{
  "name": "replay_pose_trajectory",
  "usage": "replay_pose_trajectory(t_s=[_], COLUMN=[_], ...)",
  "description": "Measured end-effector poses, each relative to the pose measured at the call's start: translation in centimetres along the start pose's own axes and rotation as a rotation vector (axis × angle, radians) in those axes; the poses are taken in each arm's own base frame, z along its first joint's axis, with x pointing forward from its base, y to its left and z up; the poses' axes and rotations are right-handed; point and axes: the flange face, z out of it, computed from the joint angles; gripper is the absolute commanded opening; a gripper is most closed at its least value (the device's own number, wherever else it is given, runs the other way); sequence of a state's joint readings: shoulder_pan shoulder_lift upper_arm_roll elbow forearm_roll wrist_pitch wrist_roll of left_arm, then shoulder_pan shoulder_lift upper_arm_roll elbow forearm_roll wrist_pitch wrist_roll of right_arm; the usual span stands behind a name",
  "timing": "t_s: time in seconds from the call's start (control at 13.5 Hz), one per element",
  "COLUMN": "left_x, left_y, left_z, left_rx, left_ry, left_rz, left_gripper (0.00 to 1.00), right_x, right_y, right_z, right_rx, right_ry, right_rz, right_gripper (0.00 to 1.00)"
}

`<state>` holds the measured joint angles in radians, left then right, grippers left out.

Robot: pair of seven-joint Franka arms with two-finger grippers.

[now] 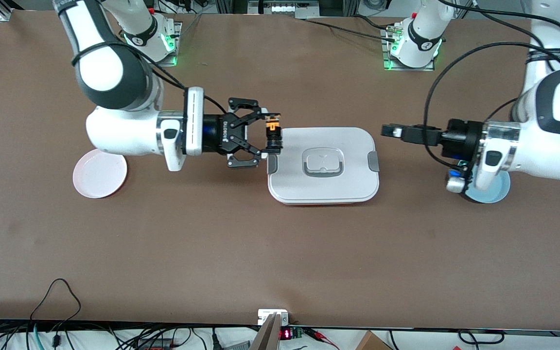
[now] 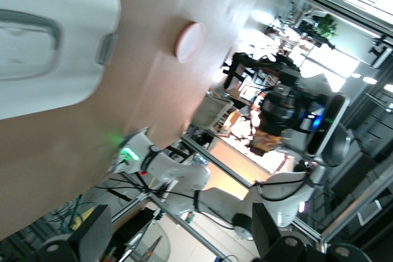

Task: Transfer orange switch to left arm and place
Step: 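Carry the switch over the box with the right gripper while the left gripper approaches, then grasp the orange switch with the left gripper beside the right gripper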

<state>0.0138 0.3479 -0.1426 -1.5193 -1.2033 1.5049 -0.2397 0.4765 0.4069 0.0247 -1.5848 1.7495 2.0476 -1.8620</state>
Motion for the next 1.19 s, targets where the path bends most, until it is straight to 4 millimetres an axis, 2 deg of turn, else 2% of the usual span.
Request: replay_pose_trajectory(t_s=[0.22, 0.37, 0.44, 0.74, 1.19], left_x=[-1.0, -1.8, -1.8, -1.2, -0.3], left_y=[4.1, 5.5, 5.6, 5.0, 3.9], left_z=[6.6, 9.8, 10.2, 9.3, 9.8], left_rx=[-0.016, -0.01, -0.01, -0.013, -0.004], left_ry=[0.056, 0.084, 0.086, 0.1, 0.091], left_rz=[0.034, 0.048, 0.048, 0.036, 0.094], left_gripper=[1.0, 1.0, 1.0, 1.0, 1.0], right_x=[-2.9, -3.4, -3.3, -3.1, -2.5], right_y=[-1.5, -1.7, -1.7, -1.4, -1.4], right_z=[4.3, 5.0, 4.9, 4.5, 4.4], right_rx=[-0.006, -0.01, -0.012, -0.027, -0.033], right_ry=[0.049, 0.045, 0.046, 0.056, 0.074], right_rz=[0.037, 0.046, 0.045, 0.05, 0.054], right_gripper=[0.01, 0.01, 0.01, 0.01, 0.01])
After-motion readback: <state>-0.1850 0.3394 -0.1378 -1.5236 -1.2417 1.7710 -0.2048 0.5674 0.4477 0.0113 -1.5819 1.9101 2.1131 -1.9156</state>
